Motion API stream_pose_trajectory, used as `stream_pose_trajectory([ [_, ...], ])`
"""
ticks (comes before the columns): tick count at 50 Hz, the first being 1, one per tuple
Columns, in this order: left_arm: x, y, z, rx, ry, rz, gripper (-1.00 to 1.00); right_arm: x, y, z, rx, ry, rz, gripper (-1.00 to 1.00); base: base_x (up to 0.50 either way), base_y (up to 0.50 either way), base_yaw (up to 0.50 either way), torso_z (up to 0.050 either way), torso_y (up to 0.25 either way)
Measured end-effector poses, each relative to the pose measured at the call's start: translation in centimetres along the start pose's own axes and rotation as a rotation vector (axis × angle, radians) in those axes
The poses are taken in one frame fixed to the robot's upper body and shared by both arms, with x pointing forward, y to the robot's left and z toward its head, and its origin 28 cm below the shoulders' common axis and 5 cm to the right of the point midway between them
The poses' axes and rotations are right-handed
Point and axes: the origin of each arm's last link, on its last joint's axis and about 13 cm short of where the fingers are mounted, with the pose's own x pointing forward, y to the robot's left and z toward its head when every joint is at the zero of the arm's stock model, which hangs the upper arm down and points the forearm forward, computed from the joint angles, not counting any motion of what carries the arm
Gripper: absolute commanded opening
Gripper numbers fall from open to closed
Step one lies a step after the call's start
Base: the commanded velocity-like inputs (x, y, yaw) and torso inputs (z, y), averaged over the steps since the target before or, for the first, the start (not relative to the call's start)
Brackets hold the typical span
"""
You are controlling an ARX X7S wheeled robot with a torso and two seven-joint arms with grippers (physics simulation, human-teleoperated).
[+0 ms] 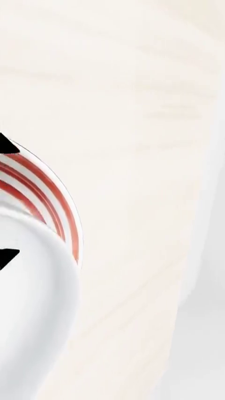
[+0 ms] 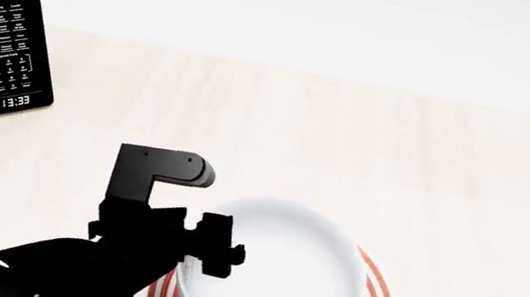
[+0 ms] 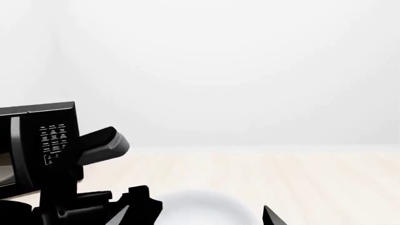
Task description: Pick up the white bowl and put it on the plate.
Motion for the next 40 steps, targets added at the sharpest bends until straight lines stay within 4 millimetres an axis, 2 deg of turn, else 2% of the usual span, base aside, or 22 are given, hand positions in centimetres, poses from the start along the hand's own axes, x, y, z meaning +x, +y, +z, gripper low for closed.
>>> stream_pose_trajectory([
  [8,-0.8,-0.2,0.8,0.027,-0.052,0.000,1.00,0.0,0.0,0.0,0.000,0.001,0.001,1.00,0.00,0.00,0.00,0.000,0.000],
  [15,-2.6,-0.7,2.1,0.099,-0.167,0.008,1.00,0.0,0.0,0.0,0.000,0.000,0.001,1.00,0.00,0.00,0.00,0.000,0.000],
  [26,-7.2,-1.3,3.4,0.195,-0.400,0.032,1.00,-0.2,0.0,1.2,-0.005,-0.033,-0.006,1.00,0.00,0.00,0.00,0.000,0.000],
  [40,-13.3,-1.5,2.6,0.258,-0.603,0.058,1.00,-0.7,0.0,3.7,-0.015,-0.104,-0.012,1.00,0.00,0.00,0.00,0.000,0.000],
])
